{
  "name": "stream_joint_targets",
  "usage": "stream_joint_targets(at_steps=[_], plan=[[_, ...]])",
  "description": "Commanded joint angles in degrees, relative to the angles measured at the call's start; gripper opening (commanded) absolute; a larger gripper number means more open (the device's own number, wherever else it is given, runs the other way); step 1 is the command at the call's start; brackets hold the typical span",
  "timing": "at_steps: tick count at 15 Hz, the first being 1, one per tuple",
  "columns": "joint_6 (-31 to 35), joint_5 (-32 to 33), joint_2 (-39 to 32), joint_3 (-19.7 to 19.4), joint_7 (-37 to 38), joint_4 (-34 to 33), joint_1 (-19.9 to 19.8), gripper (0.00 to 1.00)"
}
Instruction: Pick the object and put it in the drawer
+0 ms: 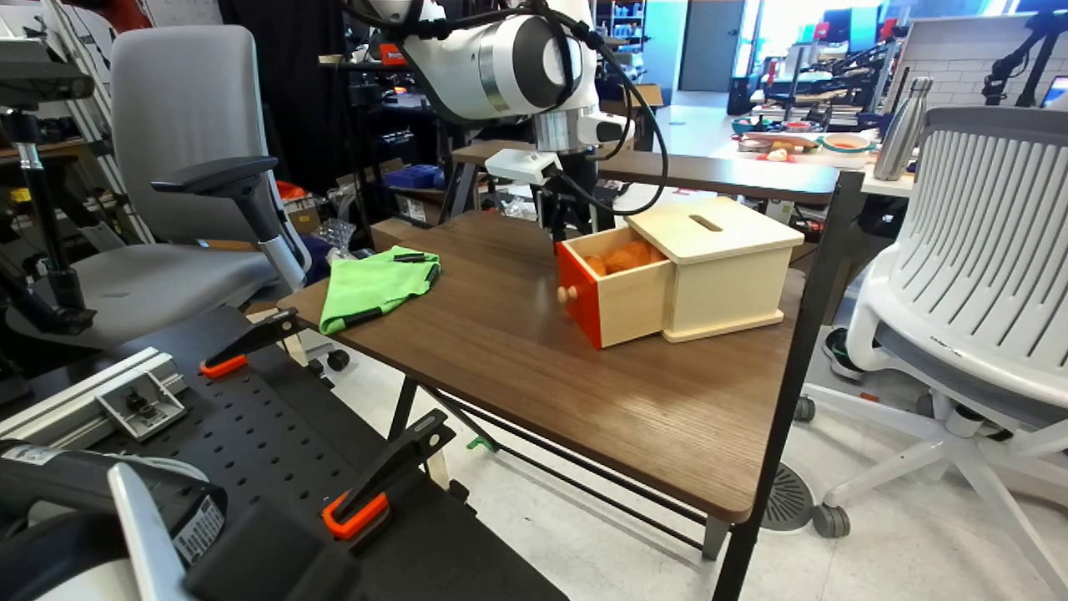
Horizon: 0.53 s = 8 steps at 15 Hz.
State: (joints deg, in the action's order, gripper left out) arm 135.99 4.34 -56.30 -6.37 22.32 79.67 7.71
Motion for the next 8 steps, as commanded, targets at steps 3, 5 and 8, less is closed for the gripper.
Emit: stream_joint_targets(at_steps=[3, 5, 8], plan=[[-1.8, 0.7, -2.7, -1.5, -0.3, -4.3, 0.6, 0.58], [-1.8, 0.6, -2.4, -1.4, -0.3, -4.3, 0.7, 0.42], [-1.5, 0.4, -0.8, -0.6, -1.0, -2.8, 1.1, 0.20]])
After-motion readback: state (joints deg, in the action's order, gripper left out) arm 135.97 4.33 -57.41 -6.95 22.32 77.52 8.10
